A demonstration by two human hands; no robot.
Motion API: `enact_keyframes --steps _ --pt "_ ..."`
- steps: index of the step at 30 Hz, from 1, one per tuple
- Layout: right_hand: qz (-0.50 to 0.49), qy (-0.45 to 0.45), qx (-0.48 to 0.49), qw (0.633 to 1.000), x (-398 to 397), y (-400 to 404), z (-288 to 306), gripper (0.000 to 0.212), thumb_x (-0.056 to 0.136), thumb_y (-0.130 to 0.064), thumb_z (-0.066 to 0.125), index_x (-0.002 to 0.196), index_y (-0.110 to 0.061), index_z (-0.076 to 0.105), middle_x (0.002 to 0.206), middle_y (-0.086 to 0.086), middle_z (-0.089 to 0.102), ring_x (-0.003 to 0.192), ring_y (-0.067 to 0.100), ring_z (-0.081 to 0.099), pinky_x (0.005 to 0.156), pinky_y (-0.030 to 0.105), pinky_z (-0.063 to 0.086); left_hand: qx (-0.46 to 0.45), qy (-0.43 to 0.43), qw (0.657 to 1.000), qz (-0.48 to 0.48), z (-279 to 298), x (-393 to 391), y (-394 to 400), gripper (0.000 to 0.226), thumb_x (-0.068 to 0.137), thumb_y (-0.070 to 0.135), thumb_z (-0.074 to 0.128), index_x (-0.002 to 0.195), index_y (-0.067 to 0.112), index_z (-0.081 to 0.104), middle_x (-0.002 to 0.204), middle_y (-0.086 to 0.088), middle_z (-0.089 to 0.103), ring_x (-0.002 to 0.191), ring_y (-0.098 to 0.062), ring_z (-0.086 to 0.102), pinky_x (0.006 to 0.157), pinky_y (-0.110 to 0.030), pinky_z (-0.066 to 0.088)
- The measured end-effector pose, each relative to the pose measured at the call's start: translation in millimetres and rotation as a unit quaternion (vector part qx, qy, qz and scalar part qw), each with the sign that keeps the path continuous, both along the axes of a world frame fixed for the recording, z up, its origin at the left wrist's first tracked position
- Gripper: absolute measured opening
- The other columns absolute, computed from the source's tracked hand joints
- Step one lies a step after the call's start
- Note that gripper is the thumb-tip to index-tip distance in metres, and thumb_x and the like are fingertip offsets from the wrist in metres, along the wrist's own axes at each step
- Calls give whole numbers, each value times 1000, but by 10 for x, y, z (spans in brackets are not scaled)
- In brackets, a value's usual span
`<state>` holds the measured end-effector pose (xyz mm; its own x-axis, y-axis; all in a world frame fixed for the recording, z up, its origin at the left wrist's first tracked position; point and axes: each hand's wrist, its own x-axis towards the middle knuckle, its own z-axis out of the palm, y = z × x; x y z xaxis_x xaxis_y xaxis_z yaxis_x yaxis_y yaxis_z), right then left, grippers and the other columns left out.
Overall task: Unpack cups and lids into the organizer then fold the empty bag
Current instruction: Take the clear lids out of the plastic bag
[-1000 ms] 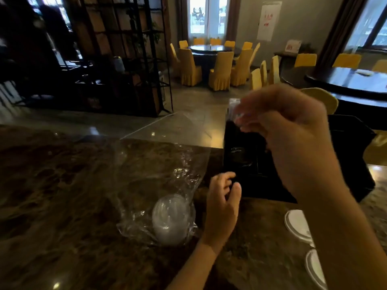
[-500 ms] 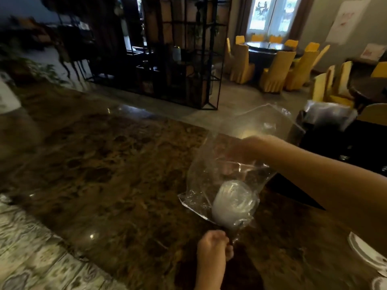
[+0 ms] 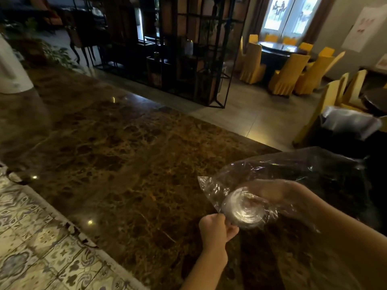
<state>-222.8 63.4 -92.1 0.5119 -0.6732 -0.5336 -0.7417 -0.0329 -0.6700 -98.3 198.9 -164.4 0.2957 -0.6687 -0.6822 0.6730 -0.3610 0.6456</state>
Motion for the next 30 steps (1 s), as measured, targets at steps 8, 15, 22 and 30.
enact_keyframes --steps 8,15,22,30 --pt "-245 -230 113 935 -573 321 -324 40 91 -19 67 122 4 59 103 14 65 89 24 65 84 39 53 -56 -157 978 -123 44 -64 -207 29 98 29 58 83 8 70 58 2 60 49 -7 53 46 -20 43" --pt "-267 -444 172 838 -462 654 -469 73 78 -39 80 134 1 58 135 33 58 126 49 54 106 55 44 -143 -206 963 -102 130 45 -337 35 95 35 61 83 5 74 90 -18 73 84 -26 70 77 -48 58" --pt "-311 -521 227 762 -216 779 -520 66 82 -36 78 138 -9 56 136 22 62 124 37 61 95 46 53 -130 -239 960 -64 162 131 -432 37 98 30 57 78 4 72 71 -6 69 61 -15 64 52 -21 51" --pt "-366 -558 209 715 31 831 -561 58 73 -32 83 123 -6 68 122 27 69 109 43 68 98 60 50 -169 -377 911 -9 242 87 -389 46 97 20 55 51 20 50 36 11 45 33 1 42 35 -9 31"
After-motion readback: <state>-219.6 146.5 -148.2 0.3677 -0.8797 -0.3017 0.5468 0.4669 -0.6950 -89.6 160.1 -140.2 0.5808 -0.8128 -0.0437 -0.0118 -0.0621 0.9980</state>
